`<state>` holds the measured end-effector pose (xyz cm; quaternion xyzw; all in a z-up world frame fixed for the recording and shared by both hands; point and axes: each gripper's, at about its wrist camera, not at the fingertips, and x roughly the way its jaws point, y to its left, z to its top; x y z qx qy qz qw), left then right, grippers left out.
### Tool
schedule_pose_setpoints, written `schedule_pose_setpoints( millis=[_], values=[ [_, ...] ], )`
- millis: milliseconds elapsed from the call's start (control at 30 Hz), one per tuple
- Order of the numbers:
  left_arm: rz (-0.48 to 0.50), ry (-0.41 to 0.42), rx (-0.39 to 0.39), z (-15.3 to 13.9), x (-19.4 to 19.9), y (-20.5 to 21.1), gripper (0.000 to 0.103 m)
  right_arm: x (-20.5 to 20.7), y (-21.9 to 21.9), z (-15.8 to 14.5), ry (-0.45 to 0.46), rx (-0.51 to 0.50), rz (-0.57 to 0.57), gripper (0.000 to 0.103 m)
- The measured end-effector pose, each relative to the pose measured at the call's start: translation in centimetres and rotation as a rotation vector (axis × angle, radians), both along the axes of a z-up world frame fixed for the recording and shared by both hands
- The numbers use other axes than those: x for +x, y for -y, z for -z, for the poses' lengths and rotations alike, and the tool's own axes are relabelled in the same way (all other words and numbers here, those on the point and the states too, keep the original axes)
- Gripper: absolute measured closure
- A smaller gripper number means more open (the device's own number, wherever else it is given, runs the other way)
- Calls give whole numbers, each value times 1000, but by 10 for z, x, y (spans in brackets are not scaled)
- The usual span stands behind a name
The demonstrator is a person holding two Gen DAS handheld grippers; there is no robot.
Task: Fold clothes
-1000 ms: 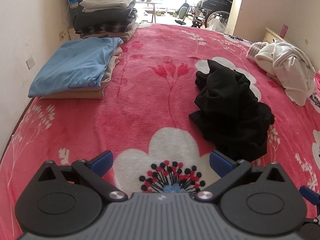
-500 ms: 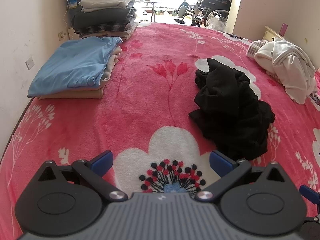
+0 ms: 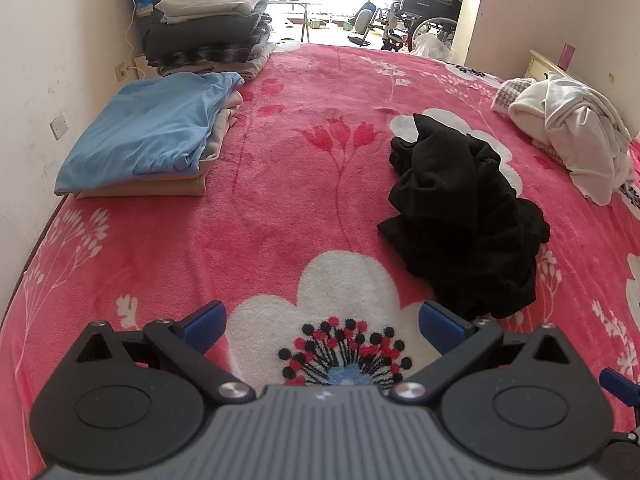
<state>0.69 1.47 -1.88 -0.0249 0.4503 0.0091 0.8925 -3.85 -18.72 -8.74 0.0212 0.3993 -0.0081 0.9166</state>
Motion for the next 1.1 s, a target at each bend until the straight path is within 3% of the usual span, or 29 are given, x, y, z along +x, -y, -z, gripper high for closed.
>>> schedule_pose_setpoints(
  millis=[433,833,1100],
  values=[
    [3,4,4,0,1,1,0,0,0,0,-1,-3,2,1],
    [46,88,-27,5,-1,7,0,-3,2,0,29,6,-9,1],
    [134,107,-108,27,19,19,0,-6,14,-2,162,4,1,1]
  ],
)
